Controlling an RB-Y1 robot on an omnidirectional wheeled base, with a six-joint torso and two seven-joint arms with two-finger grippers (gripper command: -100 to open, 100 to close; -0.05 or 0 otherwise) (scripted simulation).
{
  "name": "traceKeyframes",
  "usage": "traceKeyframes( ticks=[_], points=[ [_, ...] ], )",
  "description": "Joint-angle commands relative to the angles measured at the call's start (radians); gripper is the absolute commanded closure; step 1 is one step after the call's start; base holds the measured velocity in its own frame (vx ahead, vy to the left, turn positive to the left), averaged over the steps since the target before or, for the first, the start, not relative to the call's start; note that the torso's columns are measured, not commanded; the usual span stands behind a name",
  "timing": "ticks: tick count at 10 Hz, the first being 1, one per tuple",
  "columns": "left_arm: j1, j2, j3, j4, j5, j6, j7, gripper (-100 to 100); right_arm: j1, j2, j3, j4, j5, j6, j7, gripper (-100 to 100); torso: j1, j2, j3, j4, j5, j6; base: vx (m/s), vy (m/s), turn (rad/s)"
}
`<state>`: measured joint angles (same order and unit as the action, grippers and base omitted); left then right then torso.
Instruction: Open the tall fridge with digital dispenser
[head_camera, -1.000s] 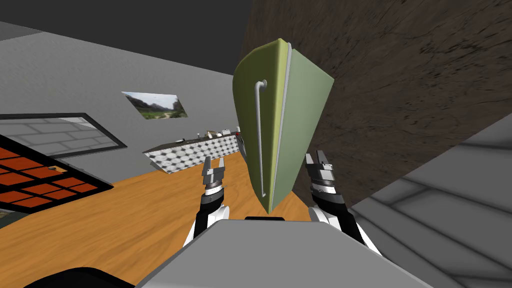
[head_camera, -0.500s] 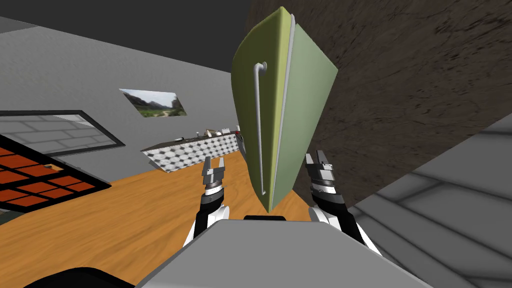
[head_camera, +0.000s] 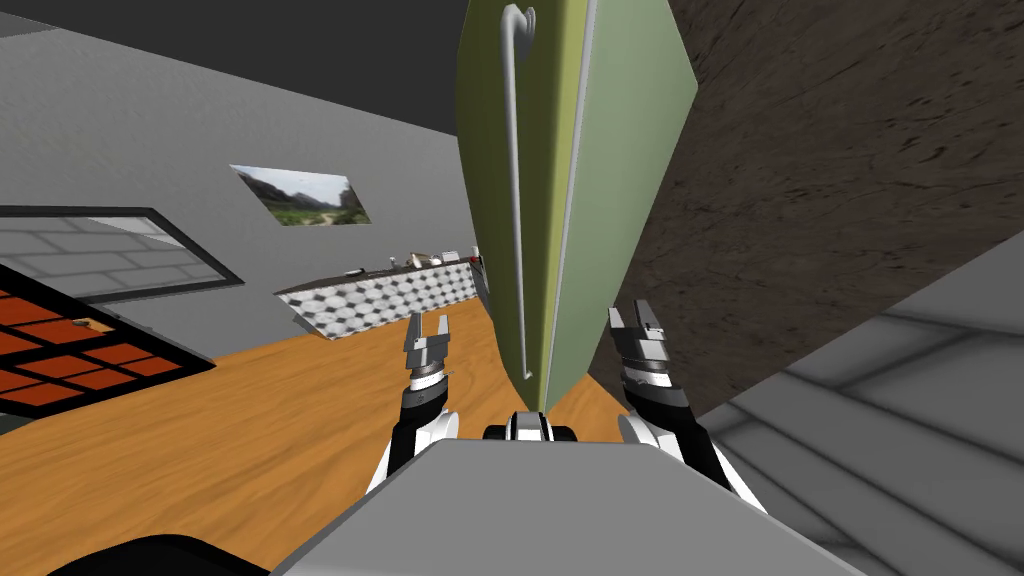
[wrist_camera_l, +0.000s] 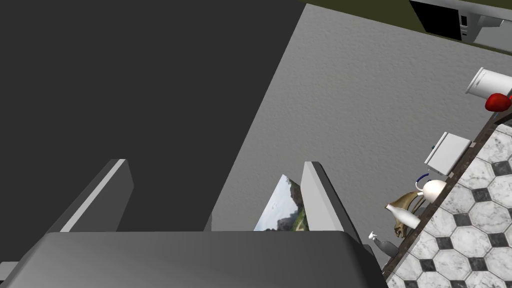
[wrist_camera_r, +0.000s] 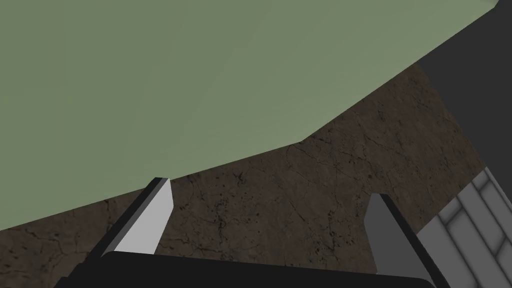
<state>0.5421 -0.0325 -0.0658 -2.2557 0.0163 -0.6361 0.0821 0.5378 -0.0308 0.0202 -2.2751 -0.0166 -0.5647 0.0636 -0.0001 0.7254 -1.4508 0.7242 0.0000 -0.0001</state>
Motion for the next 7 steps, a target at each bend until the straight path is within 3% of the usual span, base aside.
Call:
traceKeyframes(
  ticks=[1, 7],
  points=[
    [0.0, 0.0, 0.0, 0.0, 0.0, 0.0, 0.0, 0, -0.008, -0.056, 0.0, 0.012, -0.022, -0.001, -0.048, -100, 0.0, 0.01, -0.019, 0.01, 0.0, 0.0, -0.021, -0.005, 0.083],
    [0.0, 0.0, 0.0, 0.0, 0.0, 0.0, 0.0, 0, -0.04, -0.121, -0.002, 0.057, -0.1, -0.008, -0.202, -100, 0.0, 0.012, -0.026, 0.014, 0.0, 0.0, -0.026, -0.003, 0.11]
  ],
)
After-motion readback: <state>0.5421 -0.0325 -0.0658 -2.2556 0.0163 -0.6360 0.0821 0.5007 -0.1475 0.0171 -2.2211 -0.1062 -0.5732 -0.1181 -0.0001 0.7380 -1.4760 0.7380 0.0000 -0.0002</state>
